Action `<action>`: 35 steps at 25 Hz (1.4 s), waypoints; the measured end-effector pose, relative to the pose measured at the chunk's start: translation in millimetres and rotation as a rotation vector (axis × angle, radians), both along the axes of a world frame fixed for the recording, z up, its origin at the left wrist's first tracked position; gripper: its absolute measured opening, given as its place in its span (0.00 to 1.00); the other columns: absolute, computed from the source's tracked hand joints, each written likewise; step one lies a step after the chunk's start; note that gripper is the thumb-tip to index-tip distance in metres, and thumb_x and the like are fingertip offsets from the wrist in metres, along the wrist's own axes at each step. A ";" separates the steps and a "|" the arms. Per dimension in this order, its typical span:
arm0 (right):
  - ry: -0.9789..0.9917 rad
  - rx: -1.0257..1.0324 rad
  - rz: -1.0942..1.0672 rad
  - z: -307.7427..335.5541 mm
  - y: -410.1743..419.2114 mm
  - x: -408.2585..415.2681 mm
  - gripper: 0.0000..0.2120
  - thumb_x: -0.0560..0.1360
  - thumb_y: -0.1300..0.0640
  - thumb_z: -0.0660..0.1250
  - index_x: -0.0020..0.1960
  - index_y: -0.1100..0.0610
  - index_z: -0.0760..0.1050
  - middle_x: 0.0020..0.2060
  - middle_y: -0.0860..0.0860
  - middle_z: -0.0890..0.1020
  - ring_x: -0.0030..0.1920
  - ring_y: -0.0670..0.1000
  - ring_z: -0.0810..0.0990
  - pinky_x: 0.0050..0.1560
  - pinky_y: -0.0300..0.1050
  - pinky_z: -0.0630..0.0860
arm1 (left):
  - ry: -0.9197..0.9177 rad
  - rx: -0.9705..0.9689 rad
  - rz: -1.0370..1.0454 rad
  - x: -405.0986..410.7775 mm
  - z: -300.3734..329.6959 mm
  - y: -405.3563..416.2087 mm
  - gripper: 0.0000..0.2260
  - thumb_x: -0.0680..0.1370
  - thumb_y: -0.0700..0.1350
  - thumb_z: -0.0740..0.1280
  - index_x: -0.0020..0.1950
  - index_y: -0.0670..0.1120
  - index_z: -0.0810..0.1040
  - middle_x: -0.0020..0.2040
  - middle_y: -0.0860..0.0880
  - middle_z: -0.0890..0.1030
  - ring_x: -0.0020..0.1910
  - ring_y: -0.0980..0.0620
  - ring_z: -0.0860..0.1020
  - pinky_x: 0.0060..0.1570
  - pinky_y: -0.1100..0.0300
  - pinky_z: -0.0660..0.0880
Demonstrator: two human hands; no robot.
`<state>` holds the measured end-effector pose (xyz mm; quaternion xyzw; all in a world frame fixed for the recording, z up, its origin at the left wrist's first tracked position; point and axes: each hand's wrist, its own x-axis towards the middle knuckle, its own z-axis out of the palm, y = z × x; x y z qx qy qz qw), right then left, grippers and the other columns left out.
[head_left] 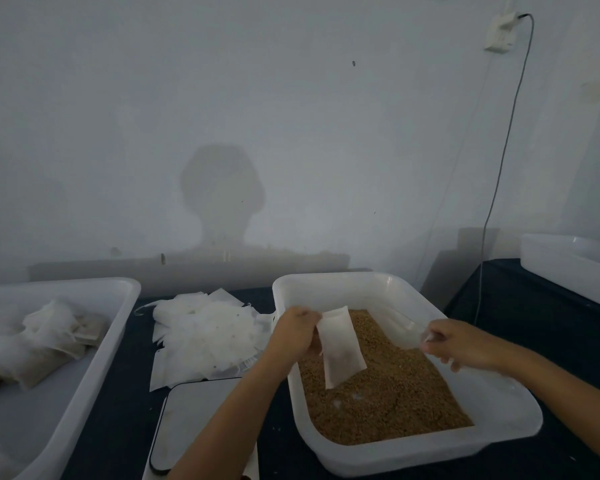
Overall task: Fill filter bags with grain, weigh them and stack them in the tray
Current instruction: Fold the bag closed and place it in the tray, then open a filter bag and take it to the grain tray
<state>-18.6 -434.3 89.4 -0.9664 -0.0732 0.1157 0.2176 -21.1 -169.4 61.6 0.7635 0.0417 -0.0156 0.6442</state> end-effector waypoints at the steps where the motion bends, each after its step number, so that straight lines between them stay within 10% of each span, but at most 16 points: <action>1: -0.033 -0.049 0.000 -10.6 7.2 2.7 0.10 0.80 0.55 0.62 0.41 0.57 0.69 0.37 0.49 0.72 0.37 0.46 0.71 0.38 0.38 0.69 | 0.026 -0.046 0.006 -1.8 6.9 2.1 0.10 0.81 0.41 0.60 0.41 0.40 0.74 0.34 0.44 0.75 0.29 0.49 0.76 0.26 0.62 0.77; 6: -0.056 -0.139 0.025 -57.2 35.2 16.4 0.20 0.79 0.58 0.61 0.28 0.53 0.63 0.27 0.46 0.67 0.26 0.43 0.63 0.31 0.36 0.61 | -0.032 -0.114 0.018 -22.0 35.4 34.8 0.10 0.80 0.40 0.60 0.41 0.39 0.76 0.37 0.41 0.76 0.32 0.45 0.77 0.30 0.59 0.78; 20: -0.268 -0.468 0.080 -61.2 59.3 7.9 0.04 0.80 0.51 0.58 0.53 0.48 0.70 0.56 0.46 0.73 0.54 0.45 0.72 0.50 0.38 0.69 | -0.096 0.092 0.128 -63.0 35.2 128.3 0.12 0.81 0.42 0.59 0.39 0.43 0.74 0.37 0.43 0.76 0.33 0.49 0.76 0.29 0.63 0.76; 23: -0.533 0.160 0.121 -31.5 113.2 -19.1 0.07 0.79 0.54 0.62 0.54 0.44 0.73 0.53 0.39 0.77 0.52 0.39 0.76 0.51 0.35 0.72 | -0.098 0.122 0.098 -69.7 18.2 141.9 0.13 0.81 0.42 0.59 0.37 0.44 0.72 0.33 0.48 0.74 0.31 0.53 0.74 0.29 0.66 0.73; 25: -0.339 0.550 0.263 -17.0 164.7 -52.1 0.13 0.76 0.55 0.67 0.55 0.39 0.73 0.49 0.36 0.80 0.52 0.36 0.78 0.50 0.32 0.75 | -0.094 0.147 0.079 -73.4 4.7 147.9 0.13 0.81 0.43 0.58 0.36 0.45 0.70 0.31 0.51 0.71 0.30 0.55 0.71 0.31 0.66 0.71; 30: -0.164 0.593 0.297 -48.5 256.6 -81.8 0.24 0.72 0.56 0.73 0.64 0.48 0.67 0.52 0.42 0.76 0.54 0.42 0.77 0.50 0.29 0.74 | -0.124 0.152 0.061 -78.9 -19.3 160.1 0.12 0.82 0.45 0.56 0.40 0.45 0.71 0.35 0.50 0.73 0.33 0.56 0.72 0.31 0.68 0.70; 35: -0.229 0.864 0.102 -83.3 273.9 -71.3 0.10 0.70 0.57 0.74 0.36 0.59 0.74 0.34 0.51 0.80 0.37 0.49 0.80 0.35 0.35 0.74 | -0.139 -0.061 0.124 -83.6 -34.4 162.2 0.12 0.82 0.46 0.56 0.42 0.45 0.73 0.39 0.49 0.76 0.36 0.57 0.76 0.34 0.69 0.75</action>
